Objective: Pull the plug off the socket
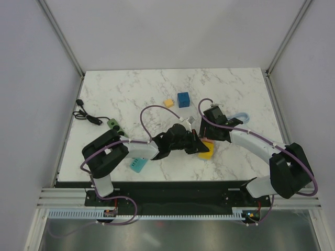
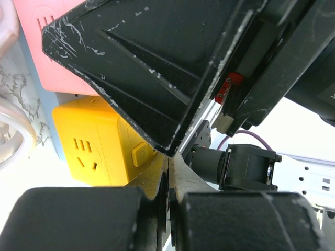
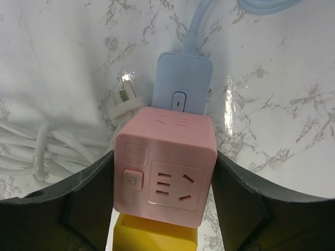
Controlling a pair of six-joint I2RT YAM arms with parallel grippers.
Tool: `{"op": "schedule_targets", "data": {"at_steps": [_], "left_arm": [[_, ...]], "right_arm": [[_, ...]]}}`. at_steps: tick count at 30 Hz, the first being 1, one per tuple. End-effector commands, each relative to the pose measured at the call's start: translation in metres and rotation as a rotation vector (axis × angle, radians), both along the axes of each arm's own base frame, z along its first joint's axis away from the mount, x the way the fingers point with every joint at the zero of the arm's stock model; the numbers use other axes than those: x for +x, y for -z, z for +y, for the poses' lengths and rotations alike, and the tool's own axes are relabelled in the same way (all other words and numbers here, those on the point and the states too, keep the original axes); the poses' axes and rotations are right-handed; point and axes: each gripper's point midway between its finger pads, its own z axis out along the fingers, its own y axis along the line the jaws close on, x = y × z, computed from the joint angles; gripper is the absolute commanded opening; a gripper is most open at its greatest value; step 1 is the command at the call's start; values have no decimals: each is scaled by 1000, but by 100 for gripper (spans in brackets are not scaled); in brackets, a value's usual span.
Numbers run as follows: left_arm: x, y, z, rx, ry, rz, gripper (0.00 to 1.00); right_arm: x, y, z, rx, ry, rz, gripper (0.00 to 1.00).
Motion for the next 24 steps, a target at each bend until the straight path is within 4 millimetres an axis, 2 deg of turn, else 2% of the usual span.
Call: {"op": "schedule_targets", "data": {"at_steps": [1, 13, 16, 17, 18, 24], "left_arm": [[2, 60, 24, 210, -77, 78, 2], [0, 68, 25, 247, -76, 112, 2], [1, 68, 26, 250, -82, 111, 2], [1, 67, 26, 250, -83, 111, 2], [1, 67, 25, 250, -81, 110, 2], [5, 70, 29, 270, -89, 91, 2]], "right_arm": [[10, -14, -7, -37, 35, -45, 38], [11, -30, -9, -41, 24, -67, 32], [12, -35, -9, -35, 28, -78, 20], [12, -37, -9, -32, 29, -82, 5], [12, -36, -9, -32, 28, -80, 0], [11, -35, -10, -42, 13, -79, 0]]}}
